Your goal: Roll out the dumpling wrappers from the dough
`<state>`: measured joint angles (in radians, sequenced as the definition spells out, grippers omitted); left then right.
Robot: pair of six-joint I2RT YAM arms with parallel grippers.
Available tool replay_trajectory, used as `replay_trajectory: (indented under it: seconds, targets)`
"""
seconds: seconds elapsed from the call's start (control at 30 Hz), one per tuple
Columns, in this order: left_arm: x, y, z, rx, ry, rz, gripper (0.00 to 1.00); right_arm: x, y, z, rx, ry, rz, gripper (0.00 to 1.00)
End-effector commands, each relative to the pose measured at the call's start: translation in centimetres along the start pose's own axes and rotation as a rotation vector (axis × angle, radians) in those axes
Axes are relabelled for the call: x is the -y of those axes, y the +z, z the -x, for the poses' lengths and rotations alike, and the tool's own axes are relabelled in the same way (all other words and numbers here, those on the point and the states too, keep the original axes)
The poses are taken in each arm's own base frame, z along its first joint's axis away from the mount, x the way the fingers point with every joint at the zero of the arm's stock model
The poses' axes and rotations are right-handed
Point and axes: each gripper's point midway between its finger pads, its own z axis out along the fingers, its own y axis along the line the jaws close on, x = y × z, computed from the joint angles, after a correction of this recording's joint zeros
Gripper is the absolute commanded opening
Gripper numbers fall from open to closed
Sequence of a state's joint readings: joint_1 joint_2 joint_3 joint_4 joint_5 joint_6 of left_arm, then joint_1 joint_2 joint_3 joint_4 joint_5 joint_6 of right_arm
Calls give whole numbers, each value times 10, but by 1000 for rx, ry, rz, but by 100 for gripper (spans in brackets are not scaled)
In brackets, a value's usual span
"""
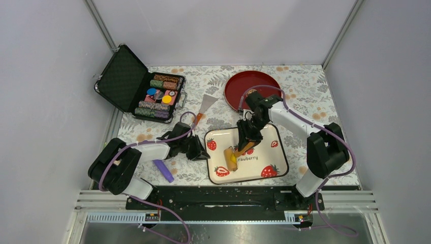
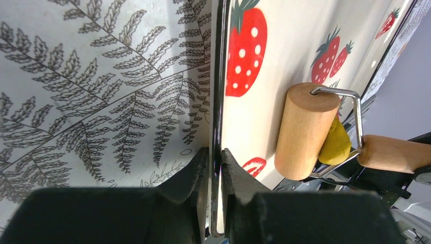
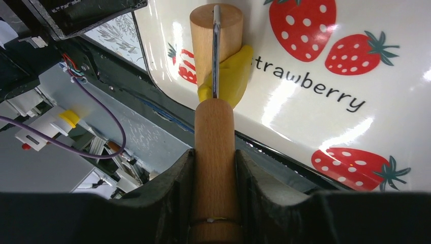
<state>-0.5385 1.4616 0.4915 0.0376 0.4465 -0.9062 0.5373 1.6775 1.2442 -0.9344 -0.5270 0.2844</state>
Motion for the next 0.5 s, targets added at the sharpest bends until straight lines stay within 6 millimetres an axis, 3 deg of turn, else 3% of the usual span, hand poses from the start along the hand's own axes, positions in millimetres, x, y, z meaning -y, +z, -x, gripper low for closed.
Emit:
replay_trajectory:
  seconds: [0.0,0.17,0.37,0.47]
  targets:
    - [-13,5,2,12,2,60,13,14,-26,6,75,-16,-97,0]
    - [-7,2,5,24,17,46,18,10,-42,8,109,-18,-89,0]
    - [19,-22,25,122,104,29,51,10,-52,7,134,-15,-84,0]
    - [42,-39,33,181,180,29,56,9,-54,7,141,-15,-81,0]
